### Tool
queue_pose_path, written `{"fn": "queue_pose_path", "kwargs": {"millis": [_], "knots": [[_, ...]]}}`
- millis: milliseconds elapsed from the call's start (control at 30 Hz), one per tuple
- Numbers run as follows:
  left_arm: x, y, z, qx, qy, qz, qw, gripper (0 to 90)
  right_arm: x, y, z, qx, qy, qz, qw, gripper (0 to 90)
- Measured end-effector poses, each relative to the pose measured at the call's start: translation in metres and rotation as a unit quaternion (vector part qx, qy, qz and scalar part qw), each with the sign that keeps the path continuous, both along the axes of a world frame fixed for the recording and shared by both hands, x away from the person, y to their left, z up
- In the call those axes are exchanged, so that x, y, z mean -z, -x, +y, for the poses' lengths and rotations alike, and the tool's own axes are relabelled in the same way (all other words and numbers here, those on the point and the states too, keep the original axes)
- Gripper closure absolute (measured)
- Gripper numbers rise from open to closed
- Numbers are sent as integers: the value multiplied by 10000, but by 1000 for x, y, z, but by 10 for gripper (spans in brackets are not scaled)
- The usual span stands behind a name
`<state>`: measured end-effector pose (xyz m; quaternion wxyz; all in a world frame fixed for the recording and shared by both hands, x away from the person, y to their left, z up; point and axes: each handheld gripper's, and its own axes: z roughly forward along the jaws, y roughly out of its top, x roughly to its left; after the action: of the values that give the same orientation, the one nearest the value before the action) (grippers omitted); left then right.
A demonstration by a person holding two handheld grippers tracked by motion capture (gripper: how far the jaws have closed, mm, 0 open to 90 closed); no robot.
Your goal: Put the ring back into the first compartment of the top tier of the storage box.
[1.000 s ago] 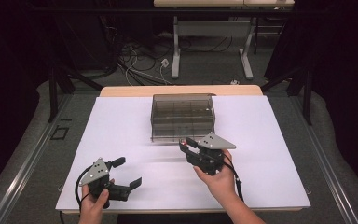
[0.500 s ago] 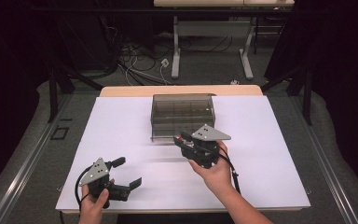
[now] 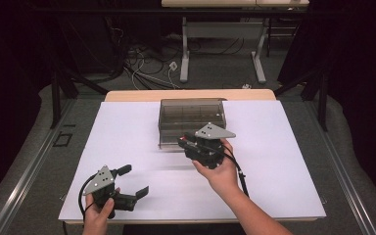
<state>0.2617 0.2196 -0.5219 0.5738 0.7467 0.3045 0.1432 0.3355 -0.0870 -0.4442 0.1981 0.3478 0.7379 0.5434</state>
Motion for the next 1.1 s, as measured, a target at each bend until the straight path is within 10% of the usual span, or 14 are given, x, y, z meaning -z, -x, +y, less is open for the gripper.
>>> {"fn": "queue_pose_path", "kwargs": {"millis": [1100], "knots": [[0,0,2,25,30,3,10000,3,3,-34,20,134,198,384,9990,670]]}}
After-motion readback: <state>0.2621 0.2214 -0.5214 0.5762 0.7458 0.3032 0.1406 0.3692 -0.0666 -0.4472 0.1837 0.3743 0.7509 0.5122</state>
